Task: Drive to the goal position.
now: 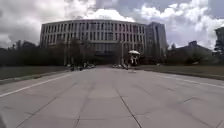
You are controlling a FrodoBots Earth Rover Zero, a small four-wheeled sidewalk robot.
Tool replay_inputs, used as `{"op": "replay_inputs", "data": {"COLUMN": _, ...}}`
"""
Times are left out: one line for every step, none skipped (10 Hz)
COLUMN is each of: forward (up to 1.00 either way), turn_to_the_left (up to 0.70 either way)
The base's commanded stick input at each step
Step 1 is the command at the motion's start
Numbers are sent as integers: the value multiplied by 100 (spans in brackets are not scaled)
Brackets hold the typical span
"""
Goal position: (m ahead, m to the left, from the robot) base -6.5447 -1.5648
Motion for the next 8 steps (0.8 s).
{"op": "replay_inputs", "data": {"forward": 100, "turn_to_the_left": 0}}
{"op": "replay_inputs", "data": {"forward": 100, "turn_to_the_left": 0}}
{"op": "replay_inputs", "data": {"forward": 100, "turn_to_the_left": 0}}
{"op": "replay_inputs", "data": {"forward": 100, "turn_to_the_left": 0}}
{"op": "replay_inputs", "data": {"forward": 100, "turn_to_the_left": 0}}
{"op": "replay_inputs", "data": {"forward": 100, "turn_to_the_left": 0}}
{"op": "replay_inputs", "data": {"forward": 100, "turn_to_the_left": 0}}
{"op": "replay_inputs", "data": {"forward": 100, "turn_to_the_left": 0}}
